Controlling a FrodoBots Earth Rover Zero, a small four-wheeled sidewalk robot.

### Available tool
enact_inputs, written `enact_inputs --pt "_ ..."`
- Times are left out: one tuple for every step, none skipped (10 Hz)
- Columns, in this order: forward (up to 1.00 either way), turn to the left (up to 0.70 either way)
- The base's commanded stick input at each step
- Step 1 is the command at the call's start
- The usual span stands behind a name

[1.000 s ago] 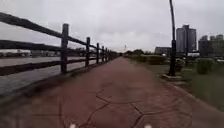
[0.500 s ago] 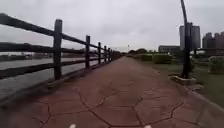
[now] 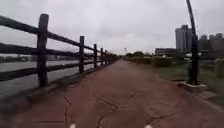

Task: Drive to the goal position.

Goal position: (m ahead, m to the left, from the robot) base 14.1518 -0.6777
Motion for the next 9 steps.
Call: enact_inputs --pt "1.0 0.0" --pt "1.0 0.0" --pt "1.0 0.0" --pt "1.0 0.0" --pt "1.0 0.0" --pt "1.0 0.0" --pt "1.0 0.0" --pt "1.0 0.0" --pt "1.0 0.0"
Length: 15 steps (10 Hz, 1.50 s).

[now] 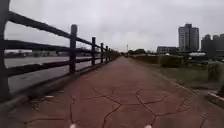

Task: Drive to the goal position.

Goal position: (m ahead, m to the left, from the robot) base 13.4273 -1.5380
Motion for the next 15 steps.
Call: enact_inputs --pt "1.0 0.0" --pt "1.0 0.0" --pt "1.0 0.0" --pt "1.0 0.0" --pt "1.0 0.0" --pt "1.0 -0.39" --pt "1.0 -0.4" --pt "1.0 -0.4" --pt "1.0 -0.4" --pt "1.0 -0.4" --pt "1.0 -0.4" --pt "1.0 -0.4" --pt "1.0 -0.4" --pt "1.0 -0.15" --pt "1.0 0.0"
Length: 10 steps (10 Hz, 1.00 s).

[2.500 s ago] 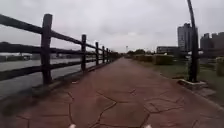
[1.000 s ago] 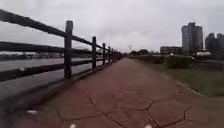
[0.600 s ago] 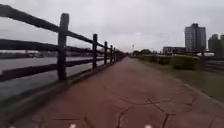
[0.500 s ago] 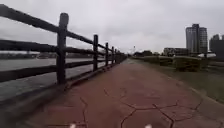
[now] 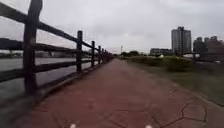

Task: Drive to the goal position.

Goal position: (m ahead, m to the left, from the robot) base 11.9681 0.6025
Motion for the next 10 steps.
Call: enact_inputs --pt "1.0 0.0" --pt "1.0 0.0" --pt "1.0 0.0" --pt "1.0 0.0" --pt "1.0 0.0" --pt "1.0 0.0" --pt "1.0 0.0" --pt "1.0 0.0" --pt "1.0 0.0" --pt "1.0 0.0"
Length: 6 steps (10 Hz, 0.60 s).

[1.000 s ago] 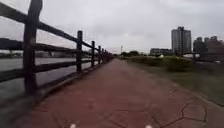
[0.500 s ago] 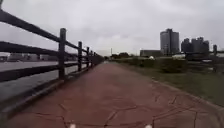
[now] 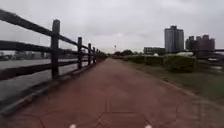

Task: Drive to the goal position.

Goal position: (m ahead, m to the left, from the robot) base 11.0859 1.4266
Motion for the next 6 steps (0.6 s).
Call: enact_inputs --pt "1.0 0.0" --pt "1.0 0.0" --pt "1.0 -0.04" --pt "1.0 -0.2" --pt "1.0 -0.36" --pt "1.0 -0.4"
